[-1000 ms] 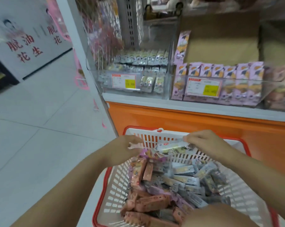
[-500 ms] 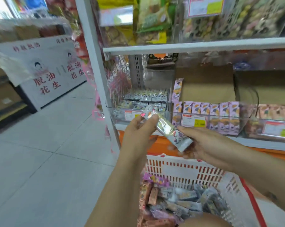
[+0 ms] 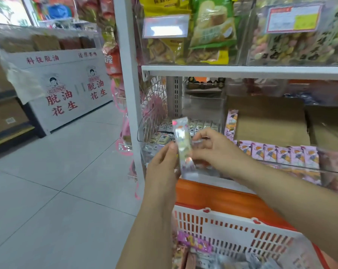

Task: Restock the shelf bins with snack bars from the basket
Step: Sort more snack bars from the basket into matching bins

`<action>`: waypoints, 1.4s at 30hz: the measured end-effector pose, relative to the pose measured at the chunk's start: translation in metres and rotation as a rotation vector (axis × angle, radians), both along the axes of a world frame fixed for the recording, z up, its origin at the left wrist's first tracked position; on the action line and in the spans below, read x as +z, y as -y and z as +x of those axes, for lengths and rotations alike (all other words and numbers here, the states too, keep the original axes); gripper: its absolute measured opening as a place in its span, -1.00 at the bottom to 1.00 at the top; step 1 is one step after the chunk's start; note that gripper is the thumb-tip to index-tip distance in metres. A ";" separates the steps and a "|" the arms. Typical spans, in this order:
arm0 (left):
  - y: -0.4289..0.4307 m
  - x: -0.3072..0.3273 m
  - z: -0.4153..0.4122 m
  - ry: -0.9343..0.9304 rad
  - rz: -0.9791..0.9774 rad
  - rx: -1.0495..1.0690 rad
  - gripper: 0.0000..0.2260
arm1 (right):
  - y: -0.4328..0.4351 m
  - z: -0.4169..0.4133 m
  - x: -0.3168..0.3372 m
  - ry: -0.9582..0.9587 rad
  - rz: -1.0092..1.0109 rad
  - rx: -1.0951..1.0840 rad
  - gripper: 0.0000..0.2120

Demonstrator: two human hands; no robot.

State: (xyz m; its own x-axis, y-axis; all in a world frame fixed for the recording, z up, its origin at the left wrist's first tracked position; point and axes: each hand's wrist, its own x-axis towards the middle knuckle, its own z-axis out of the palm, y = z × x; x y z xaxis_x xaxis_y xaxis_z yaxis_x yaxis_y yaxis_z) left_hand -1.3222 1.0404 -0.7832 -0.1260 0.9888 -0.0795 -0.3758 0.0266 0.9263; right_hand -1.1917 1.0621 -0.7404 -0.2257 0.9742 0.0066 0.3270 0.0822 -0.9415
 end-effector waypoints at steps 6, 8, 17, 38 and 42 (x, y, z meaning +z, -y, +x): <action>-0.014 -0.022 -0.017 -0.262 -0.038 0.148 -0.63 | -0.105 -0.029 -0.013 0.051 0.021 -0.250 -0.80; -0.018 -0.028 -0.018 -0.305 -0.051 0.142 -0.58 | -0.129 -0.036 -0.027 0.130 -0.059 -0.254 -0.89; -0.031 -0.042 -0.017 -0.359 -0.092 0.099 -0.59 | -0.154 -0.063 -0.046 0.705 -0.198 -0.044 -0.66; 0.001 -0.057 0.003 -0.989 0.007 -0.025 -0.77 | 0.030 0.042 -0.082 0.518 0.490 0.040 -0.89; 0.020 -0.087 0.029 -1.195 0.015 -0.229 -0.75 | 0.065 0.093 -0.138 0.611 0.191 0.068 -0.88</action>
State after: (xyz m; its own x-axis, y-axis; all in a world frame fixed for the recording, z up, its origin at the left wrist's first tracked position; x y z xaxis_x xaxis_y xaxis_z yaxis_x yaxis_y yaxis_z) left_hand -1.2936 1.0203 -0.8703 0.0657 0.9976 -0.0216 0.7263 -0.0330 0.6866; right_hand -1.0985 0.9975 -0.8783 -0.3047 0.9520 0.0291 0.7877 0.2691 -0.5542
